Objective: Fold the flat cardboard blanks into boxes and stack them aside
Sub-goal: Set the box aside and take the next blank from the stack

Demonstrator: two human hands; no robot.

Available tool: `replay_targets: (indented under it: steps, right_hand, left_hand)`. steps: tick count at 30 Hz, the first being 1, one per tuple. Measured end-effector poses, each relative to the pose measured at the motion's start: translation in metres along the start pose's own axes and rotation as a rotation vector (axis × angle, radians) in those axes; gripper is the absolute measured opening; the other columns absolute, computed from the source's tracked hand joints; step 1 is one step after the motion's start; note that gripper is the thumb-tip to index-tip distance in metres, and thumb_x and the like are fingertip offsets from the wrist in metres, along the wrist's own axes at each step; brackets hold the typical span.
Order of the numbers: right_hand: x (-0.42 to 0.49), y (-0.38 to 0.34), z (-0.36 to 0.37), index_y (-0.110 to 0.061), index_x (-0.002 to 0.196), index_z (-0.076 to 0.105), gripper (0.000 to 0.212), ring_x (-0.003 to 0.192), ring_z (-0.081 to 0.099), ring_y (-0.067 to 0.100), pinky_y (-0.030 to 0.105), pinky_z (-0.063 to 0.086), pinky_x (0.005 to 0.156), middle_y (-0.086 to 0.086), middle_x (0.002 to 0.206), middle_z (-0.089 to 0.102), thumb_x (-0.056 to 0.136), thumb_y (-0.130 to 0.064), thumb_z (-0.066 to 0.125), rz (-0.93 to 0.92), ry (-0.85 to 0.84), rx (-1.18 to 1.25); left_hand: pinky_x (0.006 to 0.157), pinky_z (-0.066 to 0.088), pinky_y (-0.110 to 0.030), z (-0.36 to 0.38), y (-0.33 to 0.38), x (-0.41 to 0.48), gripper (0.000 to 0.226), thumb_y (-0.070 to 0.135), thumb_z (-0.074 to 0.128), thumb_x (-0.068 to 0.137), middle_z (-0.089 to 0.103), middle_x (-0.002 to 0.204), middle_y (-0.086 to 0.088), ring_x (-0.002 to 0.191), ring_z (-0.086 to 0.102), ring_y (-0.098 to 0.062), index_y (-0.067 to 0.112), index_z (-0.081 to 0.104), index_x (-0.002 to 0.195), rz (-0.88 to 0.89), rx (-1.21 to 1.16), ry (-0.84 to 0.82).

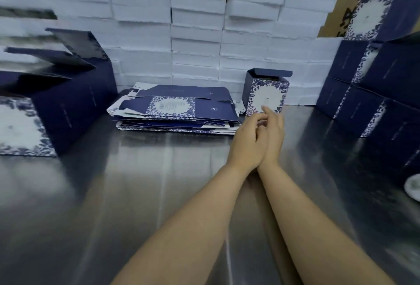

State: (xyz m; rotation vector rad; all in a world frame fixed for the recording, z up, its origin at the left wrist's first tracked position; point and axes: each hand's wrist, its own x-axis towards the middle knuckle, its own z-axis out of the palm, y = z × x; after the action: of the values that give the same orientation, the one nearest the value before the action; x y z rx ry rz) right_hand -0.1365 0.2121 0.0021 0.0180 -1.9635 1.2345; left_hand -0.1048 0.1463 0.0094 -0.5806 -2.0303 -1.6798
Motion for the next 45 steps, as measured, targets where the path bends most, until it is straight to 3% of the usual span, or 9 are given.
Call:
replay_targets:
  steps: [3, 6, 8, 14, 18, 25, 33, 39, 45]
  right_hand:
    - [-0.037, -0.028, 0.002, -0.010, 0.109, 0.061, 0.027, 0.081, 0.046, -0.011, 0.002, 0.034, 0.073, 0.000, 0.103, 0.053, 0.092, 0.003, 0.043, -0.064, -0.116, -0.035]
    - [-0.069, -0.062, 0.004, -0.021, 0.099, 0.062, 0.026, 0.086, 0.052, -0.006, 0.015, 0.039, 0.074, -0.007, 0.099, 0.056, 0.092, -0.002, 0.044, -0.072, -0.309, 0.009]
    - [-0.093, -0.082, 0.012, -0.014, 0.105, 0.063, 0.026, 0.094, 0.056, 0.015, 0.033, 0.044, 0.080, 0.003, 0.107, 0.058, 0.088, -0.001, 0.048, -0.160, -0.413, -0.068]
    - [-0.157, -0.141, 0.045, -0.019, 0.121, 0.059, 0.045, 0.096, 0.060, 0.026, 0.038, 0.049, 0.077, 0.004, 0.111, 0.066, 0.080, -0.006, 0.046, -0.326, -0.682, -0.072]
    - [-0.144, -0.132, 0.052, -0.026, 0.127, 0.057, 0.045, 0.106, 0.060, 0.027, 0.036, 0.048, 0.079, 0.000, 0.115, 0.068, 0.086, -0.011, 0.048, -0.390, -0.649, -0.312]
    - [-0.083, -0.091, 0.070, -0.011, 0.118, 0.062, 0.035, 0.117, 0.048, 0.023, 0.033, 0.038, 0.090, 0.005, 0.120, 0.059, 0.086, -0.003, 0.050, -0.242, -0.362, -0.404]
    - [-0.063, -0.075, 0.092, -0.011, 0.140, 0.046, 0.053, 0.144, 0.017, 0.025, 0.037, 0.017, 0.116, 0.009, 0.153, 0.029, 0.088, -0.010, 0.052, -0.279, -0.542, -0.589]
    - [-0.057, -0.070, 0.097, -0.015, 0.141, 0.043, 0.056, 0.142, 0.023, 0.025, 0.039, 0.017, 0.116, 0.007, 0.150, 0.034, 0.086, -0.008, 0.053, -0.278, -0.542, -0.582]
    - [-0.057, -0.067, 0.103, -0.020, 0.150, 0.026, 0.063, 0.149, -0.002, 0.021, 0.052, -0.004, 0.118, 0.000, 0.161, 0.010, 0.092, -0.014, 0.049, -0.257, -0.628, -0.674]
  left_hand:
    - [0.088, 0.049, -0.031, -0.037, 0.014, -0.031, 0.031, 0.005, 0.043, 0.089, 0.067, 0.111, -0.003, 0.103, 0.061, -0.017, 0.013, 0.060, 0.114, -0.011, 0.061, 0.022]
    - [0.085, 0.049, -0.030, -0.080, 0.022, -0.056, 0.030, -0.003, 0.046, 0.086, 0.068, 0.107, -0.004, 0.098, 0.062, -0.019, 0.010, 0.062, 0.109, -0.069, 0.100, 0.094]
    - [0.083, 0.049, -0.030, -0.114, 0.026, -0.071, 0.029, -0.008, 0.046, 0.084, 0.068, 0.099, -0.002, 0.095, 0.063, -0.019, 0.008, 0.064, 0.101, -0.092, 0.146, 0.109]
    - [0.059, 0.040, -0.033, -0.203, 0.014, -0.094, 0.025, -0.004, 0.042, 0.083, 0.059, 0.061, -0.010, 0.058, 0.050, -0.013, 0.001, 0.056, 0.062, -0.331, 0.236, 0.416]
    - [0.061, 0.042, -0.019, -0.203, 0.013, -0.092, 0.034, 0.000, 0.044, 0.084, 0.063, 0.065, 0.007, 0.063, 0.056, -0.001, 0.017, 0.060, 0.060, -0.405, 0.232, 0.444]
    - [0.087, 0.053, -0.042, -0.195, -0.003, -0.085, 0.038, 0.008, 0.044, 0.087, 0.070, 0.077, 0.016, 0.084, 0.066, -0.012, 0.028, 0.066, 0.064, -0.454, 0.325, 0.159]
    - [0.087, 0.052, -0.037, -0.192, -0.003, -0.080, 0.034, 0.016, 0.044, 0.087, 0.070, 0.078, 0.020, 0.081, 0.067, -0.006, 0.030, 0.066, 0.065, -0.532, 0.394, 0.181]
    - [0.085, 0.053, -0.033, -0.191, -0.003, -0.081, 0.034, 0.018, 0.044, 0.087, 0.068, 0.075, 0.023, 0.074, 0.066, -0.001, 0.033, 0.065, 0.064, -0.553, 0.401, 0.188]
    - [0.081, 0.052, -0.030, -0.192, -0.003, -0.081, 0.036, 0.019, 0.044, 0.087, 0.068, 0.075, 0.024, 0.075, 0.066, -0.001, 0.036, 0.065, 0.063, -0.537, 0.410, 0.185]
